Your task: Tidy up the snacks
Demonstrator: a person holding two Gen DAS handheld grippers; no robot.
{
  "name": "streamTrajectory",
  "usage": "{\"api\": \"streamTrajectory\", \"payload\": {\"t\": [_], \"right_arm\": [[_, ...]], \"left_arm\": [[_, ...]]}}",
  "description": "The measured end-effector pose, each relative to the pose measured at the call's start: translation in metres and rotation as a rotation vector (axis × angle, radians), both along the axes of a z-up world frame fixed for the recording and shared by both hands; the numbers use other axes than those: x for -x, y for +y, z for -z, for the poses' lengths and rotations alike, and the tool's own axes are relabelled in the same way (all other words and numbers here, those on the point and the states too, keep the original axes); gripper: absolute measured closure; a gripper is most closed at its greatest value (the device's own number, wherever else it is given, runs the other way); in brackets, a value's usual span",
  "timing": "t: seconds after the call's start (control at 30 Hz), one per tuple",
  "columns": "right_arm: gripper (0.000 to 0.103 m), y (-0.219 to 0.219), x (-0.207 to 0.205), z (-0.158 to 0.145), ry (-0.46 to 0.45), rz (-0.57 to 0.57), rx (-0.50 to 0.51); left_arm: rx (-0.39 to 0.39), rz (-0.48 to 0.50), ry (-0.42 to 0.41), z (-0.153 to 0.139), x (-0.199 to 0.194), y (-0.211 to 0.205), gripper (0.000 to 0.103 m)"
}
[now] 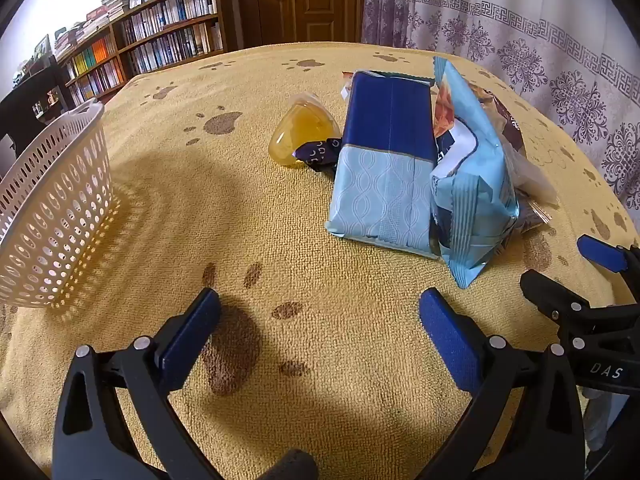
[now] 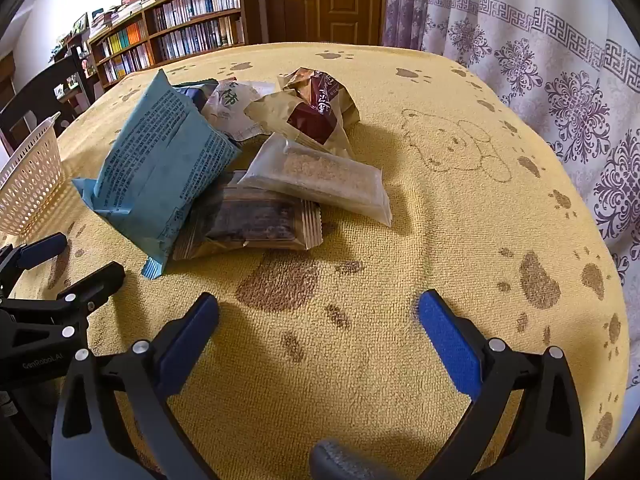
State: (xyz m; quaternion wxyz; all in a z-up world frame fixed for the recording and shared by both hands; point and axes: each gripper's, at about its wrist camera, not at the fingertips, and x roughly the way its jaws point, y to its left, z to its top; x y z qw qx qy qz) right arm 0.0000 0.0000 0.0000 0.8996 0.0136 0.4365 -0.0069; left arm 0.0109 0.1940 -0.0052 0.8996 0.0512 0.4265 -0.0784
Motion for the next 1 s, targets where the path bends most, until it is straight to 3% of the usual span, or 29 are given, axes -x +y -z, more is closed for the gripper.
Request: {"api": "streamTrajectory", "payload": {"t": [1.0], "right_arm": [[0.005,-0.0016,0.0006,0.0007,0.016,-0.052,0.004]], "left_arm": [[-0.011,-0.002,0.001,-0.0014,0.0007,-0.0006,0.002]]}}
